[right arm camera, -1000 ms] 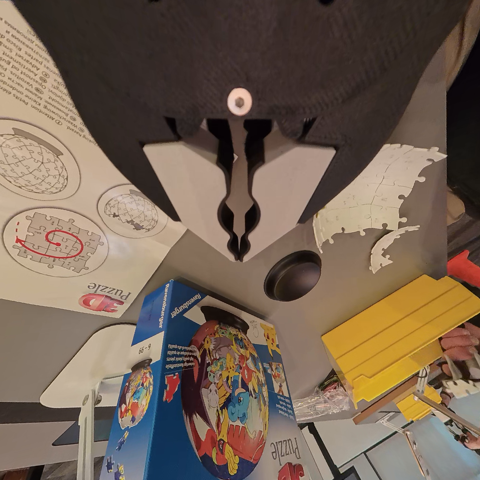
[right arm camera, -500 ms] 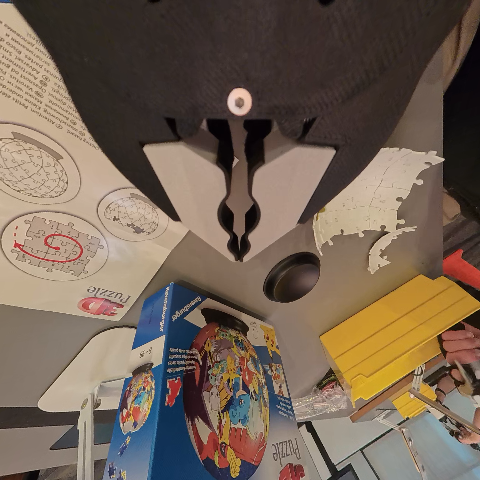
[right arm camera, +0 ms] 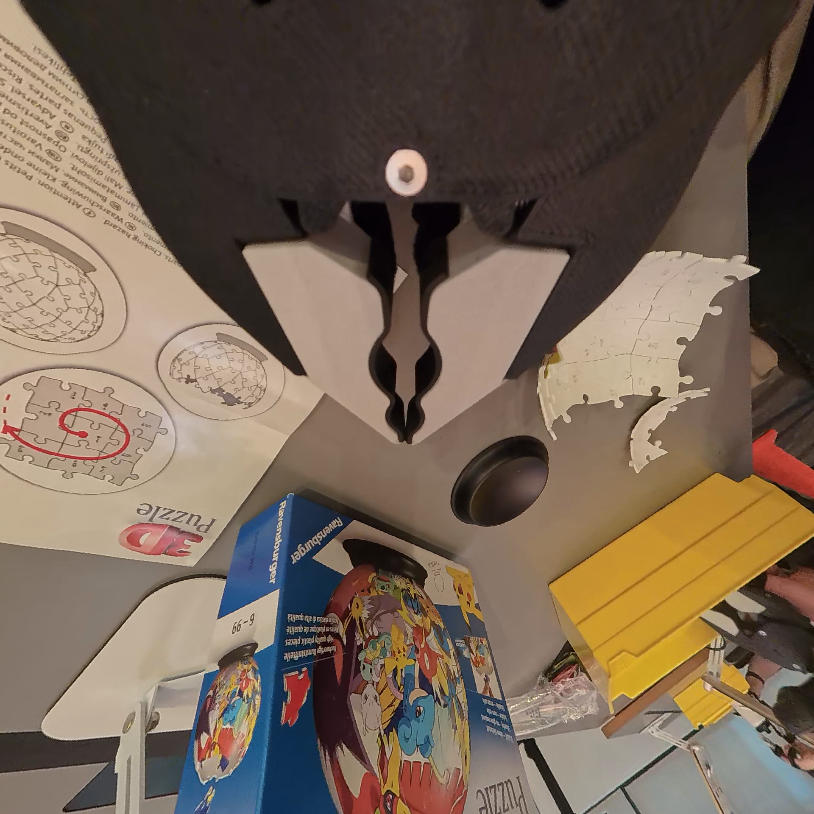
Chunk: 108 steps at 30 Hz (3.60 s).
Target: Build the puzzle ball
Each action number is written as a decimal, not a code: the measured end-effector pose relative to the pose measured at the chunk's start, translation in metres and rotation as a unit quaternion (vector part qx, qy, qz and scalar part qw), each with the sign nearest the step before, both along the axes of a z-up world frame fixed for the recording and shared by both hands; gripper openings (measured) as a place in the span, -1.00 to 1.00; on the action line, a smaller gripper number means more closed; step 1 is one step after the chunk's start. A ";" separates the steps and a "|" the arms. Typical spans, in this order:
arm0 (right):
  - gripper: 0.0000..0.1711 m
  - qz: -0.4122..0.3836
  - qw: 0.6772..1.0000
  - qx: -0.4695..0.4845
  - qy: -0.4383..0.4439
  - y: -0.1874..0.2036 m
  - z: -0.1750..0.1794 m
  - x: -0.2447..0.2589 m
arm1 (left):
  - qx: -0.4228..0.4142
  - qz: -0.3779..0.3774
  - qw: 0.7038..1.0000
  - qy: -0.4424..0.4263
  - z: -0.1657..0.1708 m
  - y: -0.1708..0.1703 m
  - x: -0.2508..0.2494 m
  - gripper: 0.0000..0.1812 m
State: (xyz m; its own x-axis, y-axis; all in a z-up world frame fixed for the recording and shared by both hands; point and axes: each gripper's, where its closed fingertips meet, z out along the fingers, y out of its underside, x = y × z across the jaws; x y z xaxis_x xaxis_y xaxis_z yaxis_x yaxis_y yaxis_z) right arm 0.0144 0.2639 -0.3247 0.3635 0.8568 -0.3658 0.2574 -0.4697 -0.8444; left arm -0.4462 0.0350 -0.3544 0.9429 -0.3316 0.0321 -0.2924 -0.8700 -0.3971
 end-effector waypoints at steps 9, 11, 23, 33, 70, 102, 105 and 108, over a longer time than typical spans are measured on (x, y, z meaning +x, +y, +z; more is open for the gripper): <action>-1.00 0.001 1.000 -0.005 0.000 0.000 -0.001 0.000 | -0.017 0.065 0.997 0.040 -0.004 -0.020 -0.015 -0.38; -1.00 0.001 1.000 -0.006 0.000 0.000 -0.001 0.000 | -0.049 0.083 0.995 0.039 -0.011 -0.029 -0.021 -0.41; -1.00 -0.002 1.000 -0.006 -0.003 0.001 -0.002 0.000 | -0.077 0.061 0.994 0.040 -0.023 -0.033 -0.012 -0.73; -1.00 -0.002 1.000 -0.008 -0.007 0.001 -0.003 0.000 | 0.014 0.066 0.997 -0.037 -0.006 -0.014 0.001 -0.73; -1.00 0.000 1.000 -0.012 -0.002 0.001 -0.002 0.000 | 0.341 0.026 0.844 -0.413 0.137 0.000 0.007 -0.73; -1.00 0.007 1.000 -0.014 0.006 0.000 0.000 0.000 | -0.260 -0.047 0.954 0.139 -0.018 -0.070 -0.031 -0.74; -1.00 0.008 1.000 -0.014 0.009 -0.001 0.000 0.000 | -0.251 -0.052 0.955 0.146 -0.018 -0.066 -0.033 -0.82; -1.00 0.008 1.000 -0.014 0.010 -0.001 0.001 0.000 | -0.229 -0.042 0.964 0.131 -0.011 -0.064 -0.035 -0.94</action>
